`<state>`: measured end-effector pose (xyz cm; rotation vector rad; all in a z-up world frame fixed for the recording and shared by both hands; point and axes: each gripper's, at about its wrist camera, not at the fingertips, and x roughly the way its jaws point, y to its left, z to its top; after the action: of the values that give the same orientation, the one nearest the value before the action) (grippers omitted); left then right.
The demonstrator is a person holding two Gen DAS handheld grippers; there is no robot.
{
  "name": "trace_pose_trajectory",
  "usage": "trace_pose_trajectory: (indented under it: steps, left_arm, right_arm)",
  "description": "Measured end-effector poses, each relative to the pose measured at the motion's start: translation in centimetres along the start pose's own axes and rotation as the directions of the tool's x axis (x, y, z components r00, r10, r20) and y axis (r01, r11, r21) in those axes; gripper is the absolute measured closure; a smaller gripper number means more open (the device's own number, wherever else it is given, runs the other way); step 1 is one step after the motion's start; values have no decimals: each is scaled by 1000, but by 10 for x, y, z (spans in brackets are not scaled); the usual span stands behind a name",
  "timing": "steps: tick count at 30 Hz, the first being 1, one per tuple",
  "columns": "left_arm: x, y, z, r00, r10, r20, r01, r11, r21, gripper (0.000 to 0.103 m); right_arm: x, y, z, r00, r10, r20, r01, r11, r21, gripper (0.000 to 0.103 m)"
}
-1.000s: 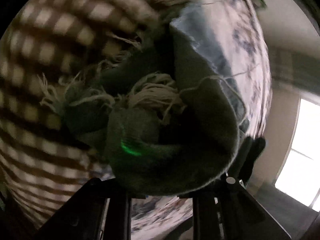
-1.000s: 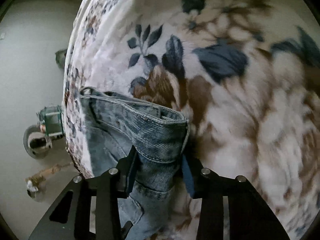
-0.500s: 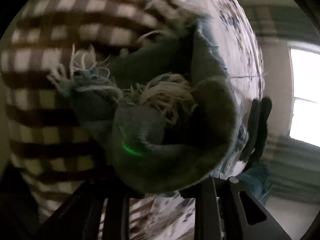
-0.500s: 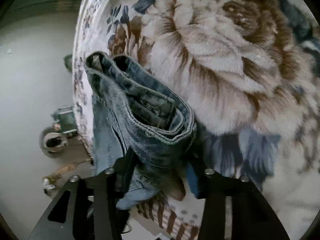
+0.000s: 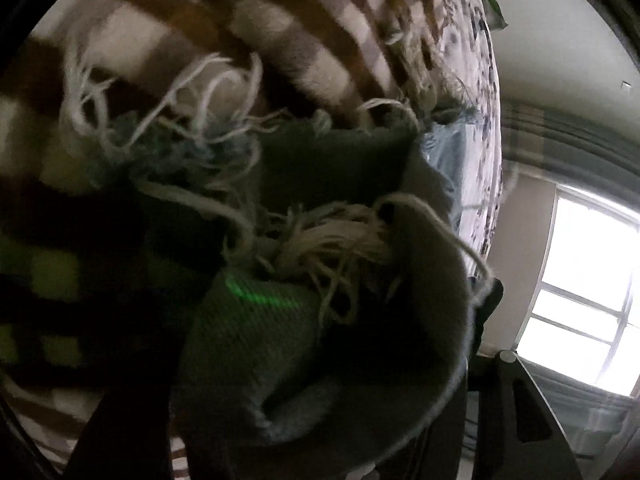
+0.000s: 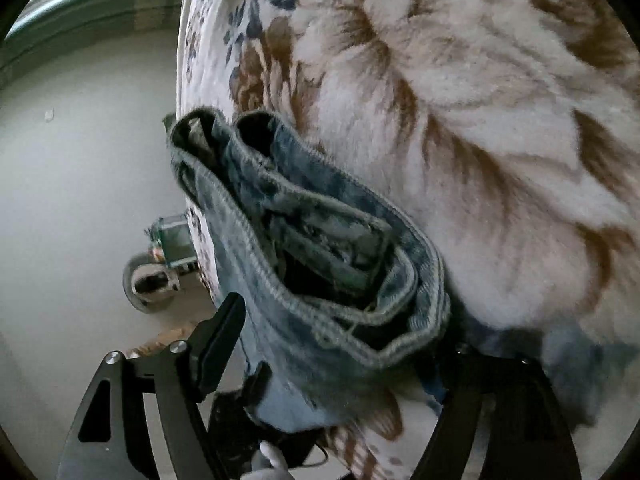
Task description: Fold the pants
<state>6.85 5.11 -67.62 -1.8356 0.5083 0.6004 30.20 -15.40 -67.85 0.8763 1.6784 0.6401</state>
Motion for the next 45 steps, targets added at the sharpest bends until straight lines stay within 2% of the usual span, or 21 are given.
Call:
trace_pose_trajectory:
  steps: [5, 6, 7, 8, 9, 11, 17, 23, 28, 32, 34, 37, 38, 40, 41, 45]
  left_arm:
    - [7, -14, 6, 999, 33, 23, -33, 999, 10, 51]
    - [7, -16, 6, 999, 29, 34, -30, 999, 22, 51]
    - [9, -22, 8, 998, 41, 44, -42, 998, 40, 59]
    - [3, -24, 3, 997, 55, 50, -58, 996, 68, 73]
    - [4, -31, 4, 997, 63, 53, -68, 992, 104, 78]
    - [5, -45, 3, 993, 102, 63, -111, 980, 165, 82]
    - [-4, -86, -1, 986, 156, 65, -167, 951, 261, 84]
    - [-32, -140, -12, 982, 184, 49, -189, 927, 325, 84]
    - [-36, -209, -19, 983, 181, 13, -171, 897, 407, 85]
    - [-20, -275, -31, 984, 170, -50, -124, 864, 489, 85]
    - [-4, -306, -39, 983, 154, -96, -82, 848, 524, 85]
    - [37, -363, -47, 976, 134, -174, -13, 827, 562, 85]
    - [59, -389, -54, 968, 131, -212, 16, 815, 580, 85]
    - [91, -427, -65, 953, 116, -279, 73, 807, 586, 85]
    - [105, -443, -70, 947, 113, -301, 93, 799, 593, 85]
    - [181, -528, -100, 919, 96, -383, 188, 747, 637, 85]
  right_arm:
    - [11, -3, 5, 999, -1, 39, 1, 1000, 4, 24]
    - [12, -1, 3, 999, -10, 48, 10, 1000, -3, 27]
    - [6, -3, 3, 998, -19, 56, 19, 1000, -2, 32]
    - [-1, -9, 1, 997, -36, 65, 35, 999, 6, 43]
    - [-1, -10, 0, 997, -44, 70, 43, 999, 18, 50]
    - [-5, -10, -4, 995, -60, 85, 57, 998, 38, 54]
    - [-23, 28, -19, 984, -136, 116, 136, 991, 8, 59]
    - [-61, 91, -23, 980, -151, 130, 159, 986, -53, 62]
    - [-95, 145, -18, 979, -112, 168, 123, 991, -58, 63]
    - [-136, 185, 3, 965, -68, 253, 80, 996, -38, 63]
    - [-157, 201, 16, 951, -43, 306, 55, 998, -32, 63]
    - [-200, 226, 41, 911, -24, 411, 37, 999, -24, 63]
    - [-217, 237, 52, 889, -27, 457, 43, 999, -25, 63]
    - [-245, 251, 76, 854, -17, 520, 29, 999, -15, 63]
    - [-259, 260, 91, 830, -11, 558, 19, 1000, -10, 63]
    - [-304, 291, 153, 744, 21, 668, -3, 1000, -27, 63]
